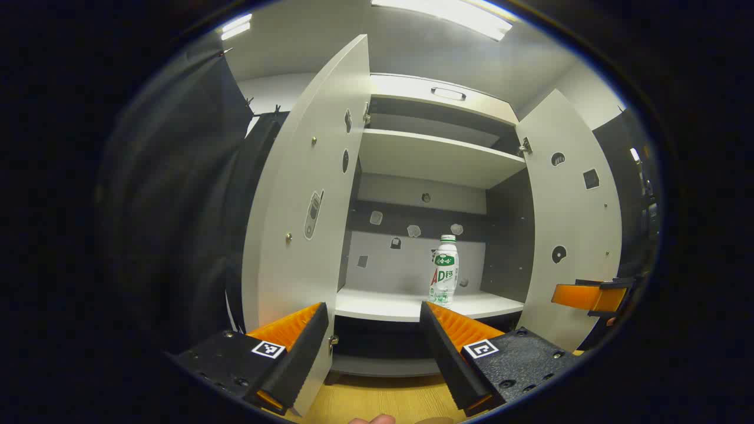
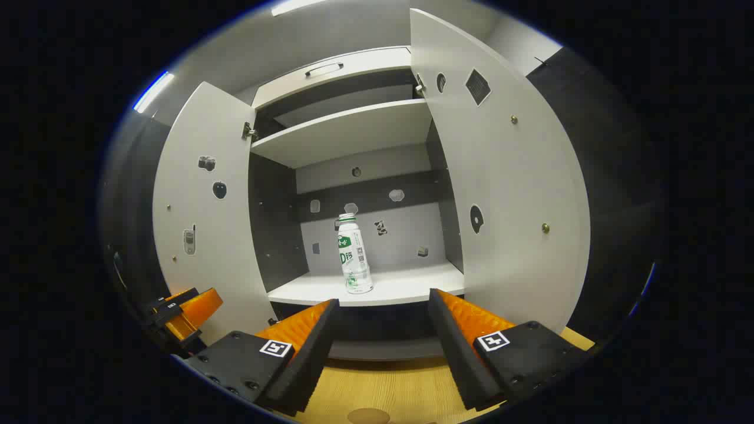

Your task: Grasp the bottle in the cabinet with the left hand and place it on the coaster, then close the right door with the right hand and the left door with the left hand.

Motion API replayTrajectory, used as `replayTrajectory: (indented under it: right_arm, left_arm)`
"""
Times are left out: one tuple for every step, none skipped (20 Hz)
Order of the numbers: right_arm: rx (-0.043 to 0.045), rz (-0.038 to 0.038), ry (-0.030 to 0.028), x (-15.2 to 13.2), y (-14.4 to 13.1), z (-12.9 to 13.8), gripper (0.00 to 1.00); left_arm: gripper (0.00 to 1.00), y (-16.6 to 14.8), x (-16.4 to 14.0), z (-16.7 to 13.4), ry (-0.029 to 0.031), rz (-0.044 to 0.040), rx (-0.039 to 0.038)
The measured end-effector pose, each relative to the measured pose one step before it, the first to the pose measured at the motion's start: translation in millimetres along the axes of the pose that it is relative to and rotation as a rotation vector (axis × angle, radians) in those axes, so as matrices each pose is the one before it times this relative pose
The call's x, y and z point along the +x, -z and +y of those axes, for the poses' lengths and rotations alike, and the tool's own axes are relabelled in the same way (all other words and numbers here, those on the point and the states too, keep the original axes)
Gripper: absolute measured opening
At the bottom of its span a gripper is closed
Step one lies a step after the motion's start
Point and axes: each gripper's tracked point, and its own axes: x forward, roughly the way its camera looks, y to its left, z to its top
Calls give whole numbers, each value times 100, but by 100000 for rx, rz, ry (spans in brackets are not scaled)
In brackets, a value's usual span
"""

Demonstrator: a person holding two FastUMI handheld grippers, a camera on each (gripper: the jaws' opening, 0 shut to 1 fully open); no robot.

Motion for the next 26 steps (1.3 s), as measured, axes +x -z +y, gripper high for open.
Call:
replayTrajectory:
  right_arm:
    - [-67,1610,551,-217,451,-57,98]
    - [573,538,-824,-519,335,397,98]
    - [826,-777,-978,-503,-3,419,98]
    - [301,-371,17,-390,-162,109,98]
    - [-265,901,310,-290,325,-28,98]
    - [-601,557,87,-453,298,32,98]
    - [-613,-426,84,-357,-30,18,98]
    - [-493,-641,120,-216,-164,53,98]
    - [-378,-142,150,-150,-32,34,98]
    - [-235,80,214,-227,60,-34,98]
    - [-62,-50,35,-94,114,-4,98]
    - [200,-130,22,-112,28,25,98]
    - [278,79,-174,-122,-9,21,98]
    - [245,122,-149,-129,114,34,98]
    - [215,202,39,-106,120,-81,98]
    - [283,112,-26,-108,54,-15,98]
    - [281,119,37,-115,33,-35,98]
    - [222,-61,152,-172,2,-96,98]
    - [134,-200,246,-95,-83,-87,98]
    - [15,-99,119,-120,-19,-84,98]
    - [-35,-30,156,-150,-27,-43,98]
    - [-107,-147,140,-44,-56,-50,98]
    - [-141,-71,50,-52,-60,-15,98]
    - [-112,-278,34,-129,-131,-33,98]
    - [-178,-342,-29,-176,-189,-40,98]
    - [-234,-321,31,-99,-152,-91,98]
  left_arm:
    - [95,232,-101,224,-840,673,169]
    - [95,70,-135,123,-332,389,347]
    - [95,-209,-291,124,-159,-717,100]
    - [95,-62,-73,191,-628,-541,-138]
    - [95,317,-330,121,-454,736,-314]
    - [95,213,-328,-58,283,826,-687]
    - [95,13,-473,-59,364,191,-802]
    - [95,-13,-80,88,-91,117,-155]
    - [95,172,-225,87,-190,460,324]
    - [95,148,-154,20,-15,447,425]
    - [95,115,-210,22,-17,298,287]
    - [95,-68,-137,39,-93,75,37]
    - [95,48,-65,-9,-47,6,-172]
    - [95,52,-86,16,-108,111,-166]
    - [95,12,-234,97,-230,94,-114]
    - [95,-46,-66,11,-114,-21,-45]
    - [95,-17,-188,42,-182,8,-7]
    - [95,-27,-70,29,-189,-36,157]
    - [95,-106,-73,102,-180,-212,211]
    - [95,-87,-15,26,-174,-218,212]
    - [95,7,-18,160,-225,-166,108]
    - [95,-73,32,34,-139,-83,-38]
    - [95,-71,30,34,-25,-71,-244]
    - [95,-194,-70,-16,55,-148,-561]
    - [95,-132,134,-47,136,-161,-908]
    - [95,-281,212,-68,349,-249,-1094]
